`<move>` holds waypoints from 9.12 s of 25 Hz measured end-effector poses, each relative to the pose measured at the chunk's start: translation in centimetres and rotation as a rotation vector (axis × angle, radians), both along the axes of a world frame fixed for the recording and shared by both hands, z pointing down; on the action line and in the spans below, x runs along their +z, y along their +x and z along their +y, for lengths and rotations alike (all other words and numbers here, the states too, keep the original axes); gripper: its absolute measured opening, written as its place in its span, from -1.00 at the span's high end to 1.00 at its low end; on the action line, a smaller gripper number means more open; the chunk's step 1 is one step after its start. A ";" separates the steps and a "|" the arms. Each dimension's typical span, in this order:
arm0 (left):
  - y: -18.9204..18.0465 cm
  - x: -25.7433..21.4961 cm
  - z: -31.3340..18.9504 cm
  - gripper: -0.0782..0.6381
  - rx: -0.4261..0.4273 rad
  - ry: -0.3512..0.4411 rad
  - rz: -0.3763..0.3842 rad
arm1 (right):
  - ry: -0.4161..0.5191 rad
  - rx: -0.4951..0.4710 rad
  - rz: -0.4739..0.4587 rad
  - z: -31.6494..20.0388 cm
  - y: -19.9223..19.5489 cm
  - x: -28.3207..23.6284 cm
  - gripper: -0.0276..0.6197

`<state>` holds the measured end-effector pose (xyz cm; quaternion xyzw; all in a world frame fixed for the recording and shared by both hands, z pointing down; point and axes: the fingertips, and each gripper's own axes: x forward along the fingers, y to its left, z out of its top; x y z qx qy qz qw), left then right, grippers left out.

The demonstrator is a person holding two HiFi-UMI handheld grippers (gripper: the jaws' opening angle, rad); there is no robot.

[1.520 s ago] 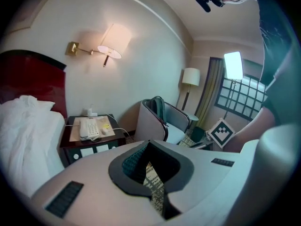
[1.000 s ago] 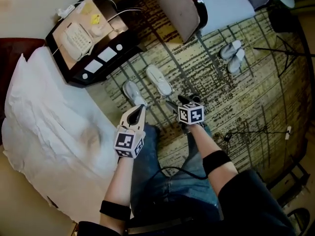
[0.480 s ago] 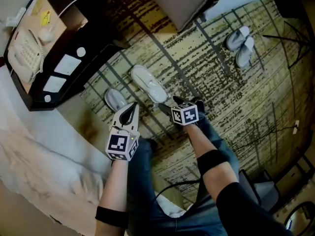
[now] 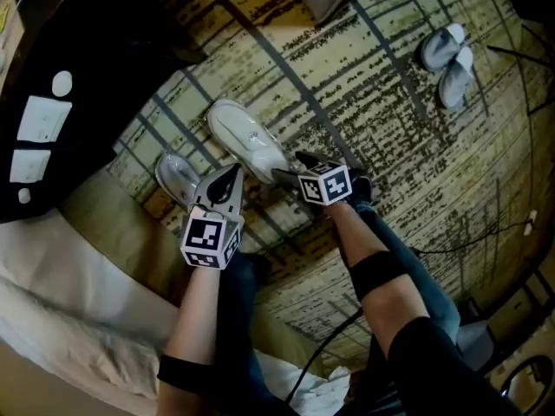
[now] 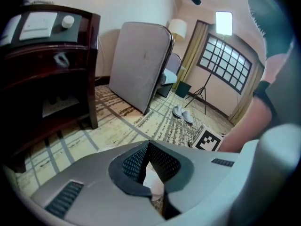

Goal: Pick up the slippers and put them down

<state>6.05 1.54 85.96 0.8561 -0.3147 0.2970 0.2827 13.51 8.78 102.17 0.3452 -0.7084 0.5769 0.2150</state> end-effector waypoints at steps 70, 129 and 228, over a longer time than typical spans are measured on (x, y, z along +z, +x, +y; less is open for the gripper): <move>-19.7 3.2 -10.7 0.78 -0.463 0.208 -0.025 | 0.457 -0.105 -0.074 -25.2 -19.5 -8.6 0.55; -20.0 -50.2 -0.7 0.78 -0.591 0.187 -0.055 | 0.674 -0.331 0.206 -17.5 -10.4 -64.4 0.91; -22.7 21.7 16.5 -0.25 -0.780 -0.450 0.245 | 0.383 -0.715 0.184 1.4 -25.8 -2.6 0.91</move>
